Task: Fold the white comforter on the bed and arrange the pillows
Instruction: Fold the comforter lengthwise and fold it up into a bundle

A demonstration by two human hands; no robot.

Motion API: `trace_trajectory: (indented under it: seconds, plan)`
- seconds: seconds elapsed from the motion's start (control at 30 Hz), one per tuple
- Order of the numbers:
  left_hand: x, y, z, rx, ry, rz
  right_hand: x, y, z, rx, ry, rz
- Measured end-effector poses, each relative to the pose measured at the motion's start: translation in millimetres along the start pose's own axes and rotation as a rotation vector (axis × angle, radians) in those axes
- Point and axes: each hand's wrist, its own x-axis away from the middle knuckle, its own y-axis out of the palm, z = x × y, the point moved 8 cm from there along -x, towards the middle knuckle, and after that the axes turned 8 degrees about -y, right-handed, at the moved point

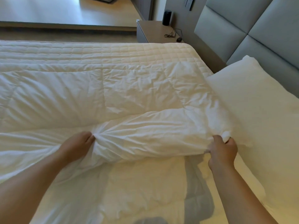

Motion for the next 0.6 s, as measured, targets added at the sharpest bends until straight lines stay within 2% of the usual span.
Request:
trace_trajectory:
  seconds: [0.07, 0.13, 0.2, 0.27, 0.33, 0.4, 0.43, 0.5, 0.6]
  plan:
    - [3, -15, -1, 0.09, 0.022, -0.017, 8, -4, 17, 0.311, -0.075, -0.099]
    - [9, -15, 3, 0.125, 0.035, -0.075, 14, -4, 58, 0.56, 0.023, -0.3]
    - [7, -13, 17, 0.124, 0.044, -0.007, 7, -5, 85, 0.537, 0.136, -0.35]
    - [3, -10, 49, 0.072, 0.07, 0.131, -3, -12, 80, 0.459, 0.162, -0.183]
    - [0, 2, 96, 0.007, 0.143, 0.172, -11, -34, 51, 0.43, 0.112, 0.116]
    - [1, 41, 136, -0.106, 0.213, 0.084, -18, -47, 8, 0.353, -0.086, 0.293]
    - [3, 70, 147, -0.177, 0.234, 0.018, -23, -43, -12, 0.337, -0.225, 0.283]
    - [8, 122, 148, -0.264, 0.228, -0.054, -34, -14, -41, 0.448, -0.486, 0.149]
    - [9, 161, 134, -0.332, 0.196, -0.025, -39, 67, -48, 0.869, -0.841, -0.188]
